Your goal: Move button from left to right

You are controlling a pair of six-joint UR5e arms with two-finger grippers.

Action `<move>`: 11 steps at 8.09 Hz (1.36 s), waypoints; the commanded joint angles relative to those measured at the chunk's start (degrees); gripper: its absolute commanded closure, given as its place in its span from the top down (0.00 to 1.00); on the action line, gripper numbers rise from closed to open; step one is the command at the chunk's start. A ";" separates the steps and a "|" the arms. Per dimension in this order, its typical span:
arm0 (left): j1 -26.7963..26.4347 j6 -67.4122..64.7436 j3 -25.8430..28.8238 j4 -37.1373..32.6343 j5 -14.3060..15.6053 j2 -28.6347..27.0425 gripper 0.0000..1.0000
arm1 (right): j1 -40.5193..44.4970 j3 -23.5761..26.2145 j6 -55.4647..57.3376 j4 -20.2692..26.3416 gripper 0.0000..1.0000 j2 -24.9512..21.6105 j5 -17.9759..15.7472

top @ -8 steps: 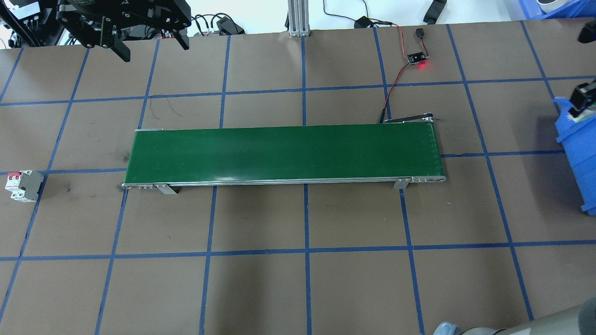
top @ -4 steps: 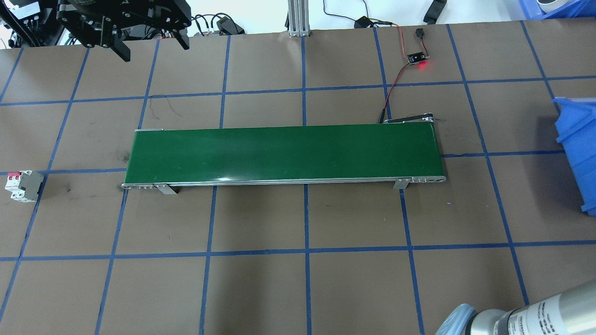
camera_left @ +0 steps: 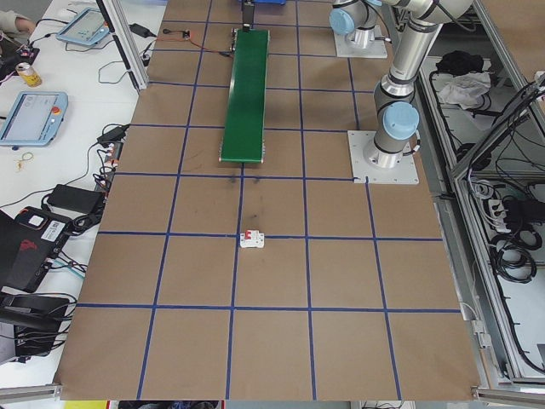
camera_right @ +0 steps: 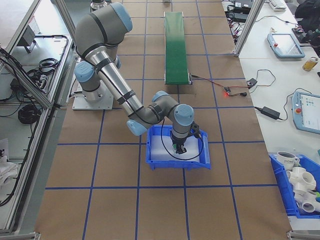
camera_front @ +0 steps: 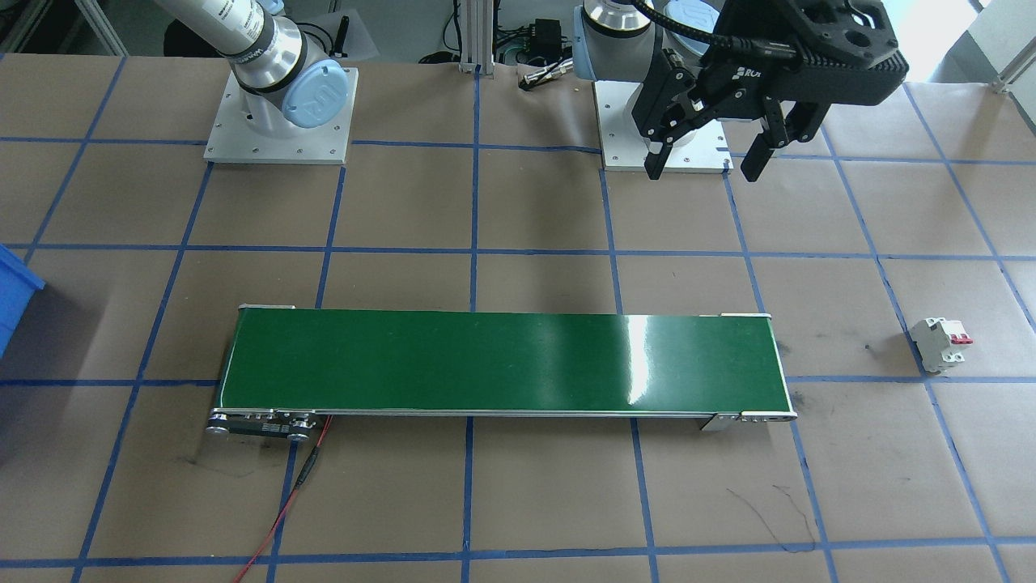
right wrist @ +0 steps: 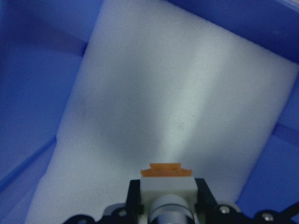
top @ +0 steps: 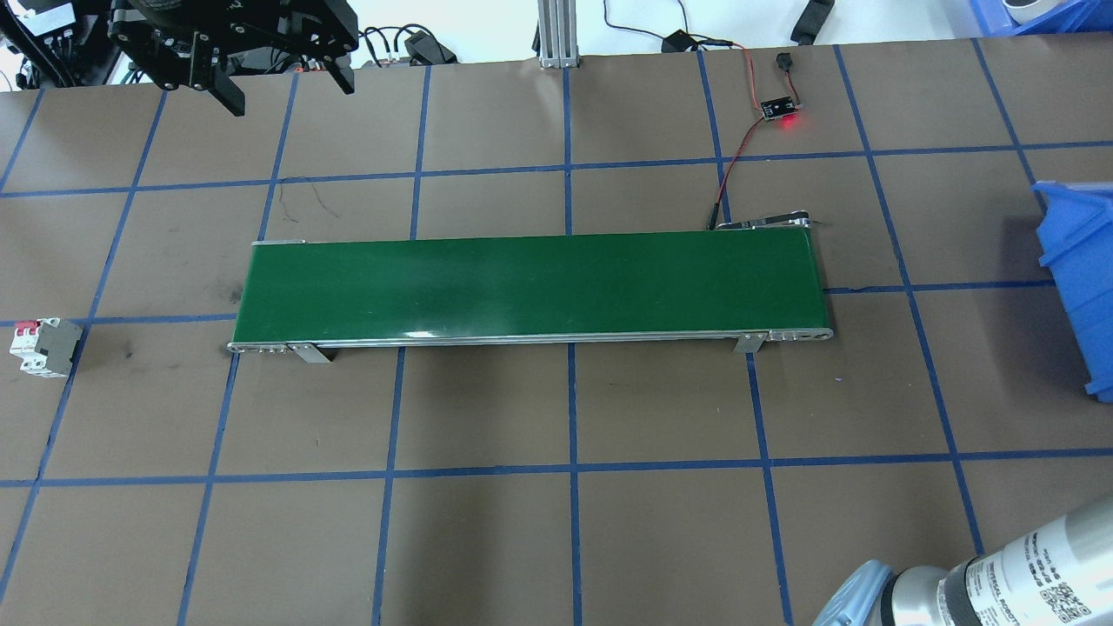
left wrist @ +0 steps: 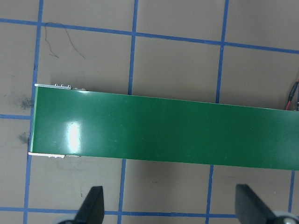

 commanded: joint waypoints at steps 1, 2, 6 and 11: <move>0.00 0.02 -0.19 -0.01 0.05 -0.02 1.00 | -0.11 0.56 -0.36 -1.30 0.18 1.32 -0.18; 0.00 0.02 -0.28 -0.01 0.05 -0.02 1.00 | -0.11 0.56 -0.45 -1.22 0.62 0.97 -0.27; 0.00 0.02 -0.28 -0.01 0.05 -0.10 1.00 | -0.20 0.56 0.34 3.58 1.00 -7.60 -0.27; -0.26 -0.07 -0.28 0.08 -0.03 -0.19 1.00 | 5.65 -1.46 12.62 30.22 1.00 -27.14 0.27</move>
